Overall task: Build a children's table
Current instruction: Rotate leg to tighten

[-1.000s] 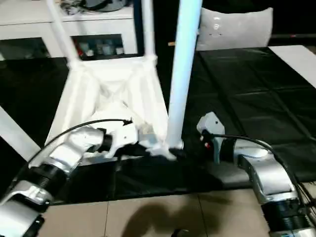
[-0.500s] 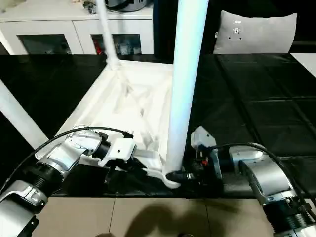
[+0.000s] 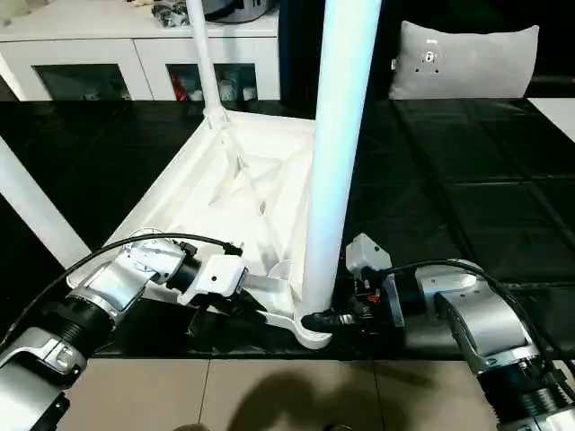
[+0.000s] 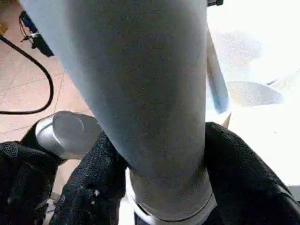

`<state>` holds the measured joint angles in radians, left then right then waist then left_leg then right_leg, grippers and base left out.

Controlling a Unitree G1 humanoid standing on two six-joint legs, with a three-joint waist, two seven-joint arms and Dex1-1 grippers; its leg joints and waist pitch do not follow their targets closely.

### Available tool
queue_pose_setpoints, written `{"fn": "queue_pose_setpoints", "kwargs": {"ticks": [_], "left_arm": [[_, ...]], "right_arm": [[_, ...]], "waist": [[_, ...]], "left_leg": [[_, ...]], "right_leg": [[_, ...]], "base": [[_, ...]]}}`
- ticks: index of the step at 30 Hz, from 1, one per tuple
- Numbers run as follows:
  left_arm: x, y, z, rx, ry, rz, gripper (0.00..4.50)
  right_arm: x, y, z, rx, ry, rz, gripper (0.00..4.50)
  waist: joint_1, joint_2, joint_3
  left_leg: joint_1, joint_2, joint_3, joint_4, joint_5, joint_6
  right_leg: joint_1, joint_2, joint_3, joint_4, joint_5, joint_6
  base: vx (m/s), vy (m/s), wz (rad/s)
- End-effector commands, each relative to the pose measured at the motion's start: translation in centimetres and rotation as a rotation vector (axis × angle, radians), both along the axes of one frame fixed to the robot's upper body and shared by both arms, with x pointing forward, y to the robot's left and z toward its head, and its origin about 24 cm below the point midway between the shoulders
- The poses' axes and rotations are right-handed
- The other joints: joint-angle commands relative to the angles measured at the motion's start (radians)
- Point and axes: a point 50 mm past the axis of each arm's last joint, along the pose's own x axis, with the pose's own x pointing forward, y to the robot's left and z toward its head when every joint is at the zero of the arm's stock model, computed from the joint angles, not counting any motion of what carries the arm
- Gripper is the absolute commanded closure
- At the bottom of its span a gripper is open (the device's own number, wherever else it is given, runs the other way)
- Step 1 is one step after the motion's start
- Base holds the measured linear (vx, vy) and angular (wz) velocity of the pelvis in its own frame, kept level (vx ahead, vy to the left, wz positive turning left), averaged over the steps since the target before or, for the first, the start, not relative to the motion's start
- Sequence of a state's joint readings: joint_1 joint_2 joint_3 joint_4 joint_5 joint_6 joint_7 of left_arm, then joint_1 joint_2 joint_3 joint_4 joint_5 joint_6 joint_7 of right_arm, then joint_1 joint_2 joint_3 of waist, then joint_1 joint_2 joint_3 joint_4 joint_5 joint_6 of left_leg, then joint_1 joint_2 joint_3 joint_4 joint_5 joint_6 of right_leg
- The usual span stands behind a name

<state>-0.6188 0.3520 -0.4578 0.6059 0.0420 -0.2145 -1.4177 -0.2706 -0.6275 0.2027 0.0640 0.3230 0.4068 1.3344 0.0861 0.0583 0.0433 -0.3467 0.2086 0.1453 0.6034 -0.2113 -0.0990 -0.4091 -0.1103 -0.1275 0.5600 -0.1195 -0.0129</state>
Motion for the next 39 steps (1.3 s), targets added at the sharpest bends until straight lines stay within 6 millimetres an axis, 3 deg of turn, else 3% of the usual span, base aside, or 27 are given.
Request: {"fn": "queue_pose_setpoints", "kwargs": {"ticks": [1,5,8,9,10,11,12,13,14,15,16,17,19,21,24,26,30,33,36,39], "left_arm": [[-0.1,-0.6,0.3,-0.015,0.012,0.000,4.50],[0.3,-1.1,0.5,-0.052,0.042,0.122,4.50],[0.5,-1.7,0.7,-0.075,0.042,0.203,4.50],[0.7,-2.3,0.9,-0.111,0.050,0.246,4.50],[0.8,-2.7,1.1,-0.136,0.056,0.275,4.50],[0.8,-2.7,1.1,-0.139,0.056,0.279,4.50],[1.3,-3.5,1.4,-0.170,0.043,0.360,4.50],[1.3,-3.5,1.4,-0.170,0.043,0.360,4.50],[1.6,-3.9,1.5,-0.176,0.025,0.401,4.50],[1.8,-4.2,1.7,-0.182,0.007,0.438,4.50],[2.0,-4.6,1.8,-0.190,-0.006,0.476,4.50],[2.2,-4.9,1.9,-0.196,-0.013,0.499,4.50],[2.3,-5.2,1.9,-0.193,-0.032,0.524,4.50],[2.4,-5.2,1.8,-0.183,-0.049,0.530,4.50],[2.6,-4.5,1.6,-0.176,-0.065,0.548,4.50],[2.7,-3.8,1.4,-0.163,-0.076,0.552,4.50],[2.7,-2.5,1.0,-0.134,-0.092,0.535,4.50],[2.6,-1.9,0.9,-0.122,-0.097,0.490,4.50],[2.1,-1.4,0.9,-0.101,-0.092,0.381,4.50],[1.9,-1.1,0.8,-0.071,-0.093,0.328,4.50]], "right_arm": [[0.0,1.0,0.2,0.066,0.011,-0.021,2.38],[1.6,2.0,-0.4,0.027,-0.082,-0.236,2.41],[3.3,3.1,-0.7,0.021,-0.106,-0.447,2.48],[3.9,3.5,-0.8,0.010,-0.112,-0.520,2.49],[4.3,3.8,-1.0,0.001,-0.115,-0.571,2.50],[4.3,3.9,-1.0,-0.001,-0.117,-0.577,2.51],[5.4,4.4,-1.2,-0.025,-0.132,-0.719,2.51],[5.4,4.4,-1.2,-0.025,-0.132,-0.719,2.51],[5.9,4.6,-1.4,-0.034,-0.139,-0.793,2.51],[6.5,4.8,-1.5,-0.052,-0.158,-0.864,2.51],[6.9,5.0,-1.6,-0.061,-0.176,-0.922,2.51],[7.1,5.3,-1.5,-0.060,-0.187,-0.948,2.51],[7.3,5.7,-1.4,-0.025,-0.176,-0.973,2.51],[7.2,5.9,-1.2,-0.004,-0.171,-0.971,1.84],[7.0,5.9,-1.1,-0.010,-0.194,-0.936,1.71],[6.8,5.6,-1.0,0.006,-0.205,-0.926,1.46],[5.9,4.6,-0.6,0.048,-0.246,-0.819,1.18],[5.1,3.8,-0.3,0.070,-0.251,-0.723,0.94],[4.0,2.2,0.2,0.056,-0.257,-0.568,0.64],[3.4,1.4,0.3,0.037,-0.250,-0.492,0.40]], "waist": [[-0.007,-0.020,-0.068],[-0.017,-0.021,-0.064],[-0.065,-0.022,-0.056],[-0.072,-0.021,-0.057],[-0.094,-0.019,-0.054],[-0.103,-0.018,-0.055],[-0.126,-0.013,-0.058],[-0.134,-0.009,-0.058],[-0.154,-0.006,-0.062],[-0.159,-0.004,-0.062],[-0.174,-0.007,-0.062],[-0.177,-0.006,-0.063],[-0.189,-0.015,-0.067],[-0.185,-0.010,-0.070],[-0.177,-0.010,-0.075],[-0.154,-0.009,-0.078],[-0.132,-0.010,-0.081],[-0.109,-0.008,-0.079],[-0.092,-0.011,-0.071],[-0.079,-0.013,-0.069]], "left_leg": [[-0.012,0.009,0.019,-0.073,-0.163,0.085],[-0.010,0.004,0.019,-0.074,-0.191,0.064],[-0.016,-0.011,0.010,-0.072,-0.262,0.032],[-0.017,-0.011,0.007,-0.071,-0.277,0.031],[-0.018,-0.015,0.006,-0.067,-0.306,0.030],[-0.015,-0.016,0.005,-0.063,-0.318,0.029],[-0.018,-0.019,0.003,-0.057,-0.321,0.040],[-0.018,-0.015,0.001,-0.060,-0.325,0.041],[-0.028,-0.009,-0.008,-0.063,-0.324,0.040],[-0.030,-0.008,-0.012,-0.067,-0.330,0.041],[-0.031,-0.007,-0.013,-0.068,-0.338,0.042],[-0.028,-0.008,-0.013,-0.067,-0.338,0.042],[-0.030,-0.012,-0.010,-0.065,-0.311,0.063],[-0.036,-0.007,-0.011,-0.066,-0.259,0.080],[-0.036,-0.004,-0.008,-0.063,-0.195,0.103],[-0.034,-0.002,-0.004,-0.059,-0.126,0.126],[-0.037,-0.001,-0.005,-0.056,-0.068,0.148],[-0.032,0.004,-0.002,-0.058,-0.079,0.158],[-0.027,0.003,0.001,-0.064,-0.166,0.127],[-0.024,0.006,0.002,-0.067,-0.191,0.107]], "right_leg": [[0.065,-0.030,0.037,-0.066,-0.456,-0.116],[0.060,-0.028,0.033,-0.072,-0.501,-0.101],[0.061,-0.022,0.013,-0.094,-0.624,-0.034],[0.063,-0.024,0.009,-0.096,-0.638,-0.026],[0.059,-0.022,0.000,-0.104,-0.666,-0.011],[0.058,-0.022,-0.005,-0.108,-0.677,-0.005],[0.061,-0.023,-0.015,-0.115,-0.676,0.006],[0.060,-0.026,-0.019,-0.117,-0.662,-0.004],[0.072,-0.029,-0.026,-0.113,-0.618,-0.015],[0.074,-0.030,-0.027,-0.112,-0.599,-0.022],[0.072,-0.029,-0.024,-0.110,-0.570,-0.036],[0.069,-0.031,-0.023,-0.109,-0.562,-0.046],[0.070,-0.034,-0.016,-0.105,-0.539,-0.073],[0.075,-0.035,-0.006,-0.093,-0.469,-0.100],[0.078,-0.034,0.004,-0.077,-0.362,-0.150],[0.078,-0.034,0.012,-0.064,-0.288,-0.182],[0.084,-0.032,0.015,-0.050,-0.206,-0.199],[0.081,-0.032,0.020,-0.048,-0.216,-0.201],[0.076,-0.031,0.020,-0.061,-0.333,-0.171],[0.072,-0.032,0.024,-0.063,-0.372,-0.156]], "base": [[0.000,0.000,0.00],[0.000,0.000,0.00],[0.000,0.000,0.00],[0.000,0.000,0.00],[0.000,0.000,0.00],[0.000,0.000,0.00],[0.000,0.000,0.00],[0.000,0.000,0.00],[0.000,0.000,0.00],[0.000,0.000,0.00],[0.000,0.000,0.00],[0.000,0.000,0.00],[0.000,0.000,0.00],[0.000,0.000,0.00],[0.000,0.000,0.00],[0.000,0.000,0.00],[0.000,0.000,0.00],[0.000,0.000,0.00],[0.000,0.000,0.00],[0.000,0.000,0.00]]}}
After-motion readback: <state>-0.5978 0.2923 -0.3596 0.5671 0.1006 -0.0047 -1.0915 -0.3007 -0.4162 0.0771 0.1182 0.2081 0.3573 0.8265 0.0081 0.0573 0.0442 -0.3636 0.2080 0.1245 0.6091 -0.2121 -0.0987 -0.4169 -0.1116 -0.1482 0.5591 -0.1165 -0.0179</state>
